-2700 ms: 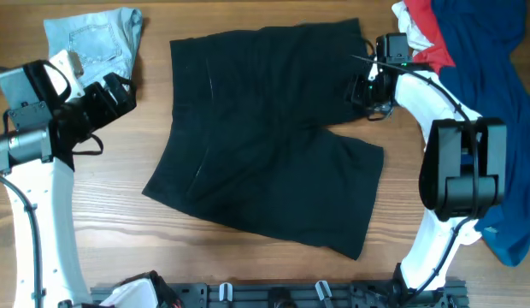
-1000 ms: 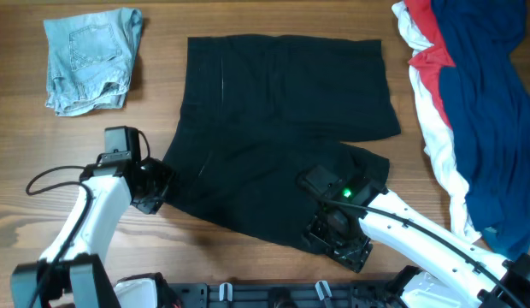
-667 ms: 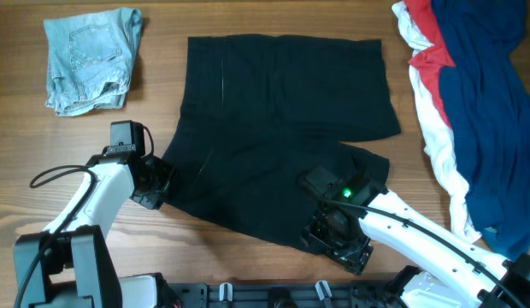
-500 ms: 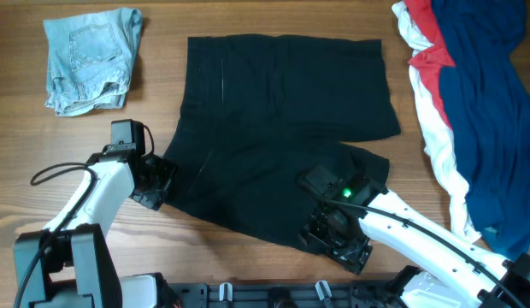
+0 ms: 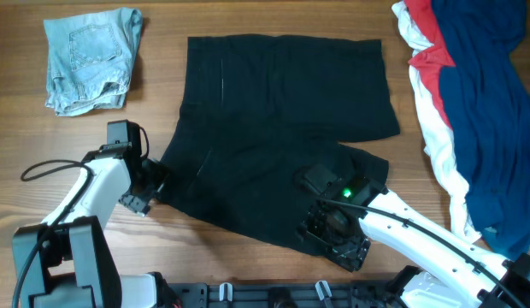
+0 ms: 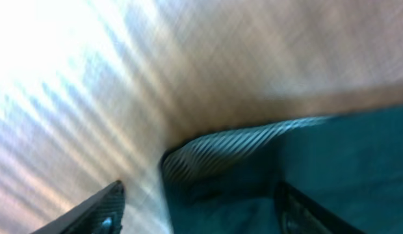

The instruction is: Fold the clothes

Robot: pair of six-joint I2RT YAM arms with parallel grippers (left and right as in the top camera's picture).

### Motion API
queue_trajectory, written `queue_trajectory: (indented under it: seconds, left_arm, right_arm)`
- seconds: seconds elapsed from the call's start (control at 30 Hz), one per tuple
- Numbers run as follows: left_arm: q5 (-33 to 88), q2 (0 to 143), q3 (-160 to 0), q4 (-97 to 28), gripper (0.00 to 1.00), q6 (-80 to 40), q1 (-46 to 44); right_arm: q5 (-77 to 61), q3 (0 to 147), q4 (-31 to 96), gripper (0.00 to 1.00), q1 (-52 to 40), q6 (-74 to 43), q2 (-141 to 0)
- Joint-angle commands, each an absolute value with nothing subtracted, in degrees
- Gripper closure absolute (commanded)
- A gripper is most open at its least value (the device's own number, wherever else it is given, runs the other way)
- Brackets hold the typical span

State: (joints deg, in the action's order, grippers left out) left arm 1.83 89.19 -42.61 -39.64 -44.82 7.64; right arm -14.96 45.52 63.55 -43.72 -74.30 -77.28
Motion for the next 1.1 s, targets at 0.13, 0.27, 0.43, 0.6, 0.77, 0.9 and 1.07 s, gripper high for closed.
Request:
queue_trajectory:
  seconds: [0.13, 0.27, 0.43, 0.6, 0.77, 0.9, 1.07]
  left_arm:
    - [0.4, 95.2, -41.9, -32.5, 0.96, -43.9, 8.2]
    - [0.6, 96.0, -41.9, -31.4, 0.96, -43.9, 8.2]
    - [0.7, 96.0, -41.9, -29.2, 0.96, -44.2, 8.2]
    - [3.0, 96.0, -41.9, -28.8, 0.96, -44.2, 8.2]
    - [3.6, 96.0, -41.9, -28.4, 0.95, -44.2, 8.2]
    - [3.6, 96.0, -41.9, -28.0, 0.94, -44.2, 8.2]
    - [3.6, 96.0, -41.9, -28.1, 0.94, -44.1, 8.2]
  right_arm:
    - [-15.4, 45.3, 64.1, 0.10, -44.0, -73.2, -76.9]
    - [-16.5, 45.3, 65.1, 0.12, -45.9, -69.0, -76.9]
    - [-12.9, 42.3, 65.8, 0.21, -47.2, -84.6, -76.9]
    - [-13.1, 31.4, 56.9, 0.21, -47.2, -98.1, -76.9]
    - [-10.4, 27.9, 49.1, 0.11, -47.2, -101.1, -76.9]
    - [-8.9, 28.0, 49.5, 0.27, -47.2, -105.0, -76.9]
    - [-9.0, 28.0, 49.1, 0.90, -47.2, -99.8, -76.9]
